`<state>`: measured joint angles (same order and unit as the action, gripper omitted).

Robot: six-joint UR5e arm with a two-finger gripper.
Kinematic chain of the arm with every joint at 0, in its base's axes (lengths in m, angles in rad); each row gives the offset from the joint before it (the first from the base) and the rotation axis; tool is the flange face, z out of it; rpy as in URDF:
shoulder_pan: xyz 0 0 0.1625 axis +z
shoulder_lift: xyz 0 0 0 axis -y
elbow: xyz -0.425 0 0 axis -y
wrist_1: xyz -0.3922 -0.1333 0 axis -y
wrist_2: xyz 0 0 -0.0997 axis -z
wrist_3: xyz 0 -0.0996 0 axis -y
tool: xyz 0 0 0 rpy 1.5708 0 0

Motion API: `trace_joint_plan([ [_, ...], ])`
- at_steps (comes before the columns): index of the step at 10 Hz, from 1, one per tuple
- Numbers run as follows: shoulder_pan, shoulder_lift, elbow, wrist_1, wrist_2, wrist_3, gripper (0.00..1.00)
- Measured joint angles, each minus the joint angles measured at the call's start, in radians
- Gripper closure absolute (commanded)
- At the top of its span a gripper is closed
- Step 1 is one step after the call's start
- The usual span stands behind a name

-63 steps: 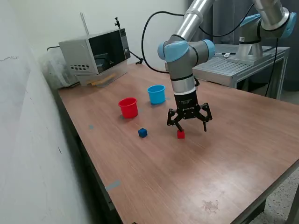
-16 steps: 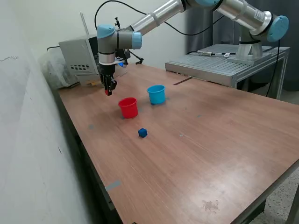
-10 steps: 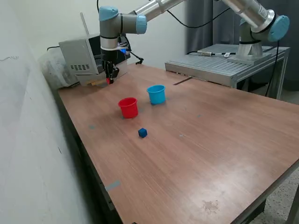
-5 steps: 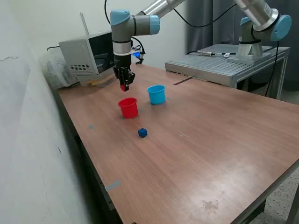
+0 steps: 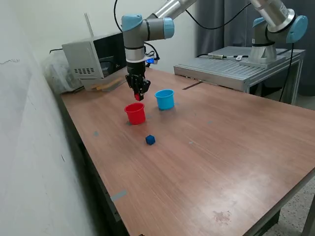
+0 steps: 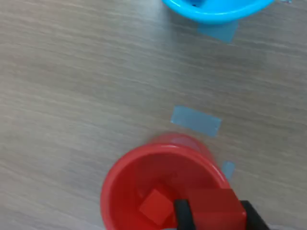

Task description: Place red objects in the red bin, and blue objects in the blue bin.

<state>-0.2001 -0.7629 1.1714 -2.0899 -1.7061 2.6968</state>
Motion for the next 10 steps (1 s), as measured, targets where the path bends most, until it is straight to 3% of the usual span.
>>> trace_joint_plan([
  [5, 0.005, 0.0, 0.003, -0.002, 0.05, -0.021, 1.0],
  [10, -0.004, 0.009, -0.003, -0.007, 0.06, -0.049, 1.0],
])
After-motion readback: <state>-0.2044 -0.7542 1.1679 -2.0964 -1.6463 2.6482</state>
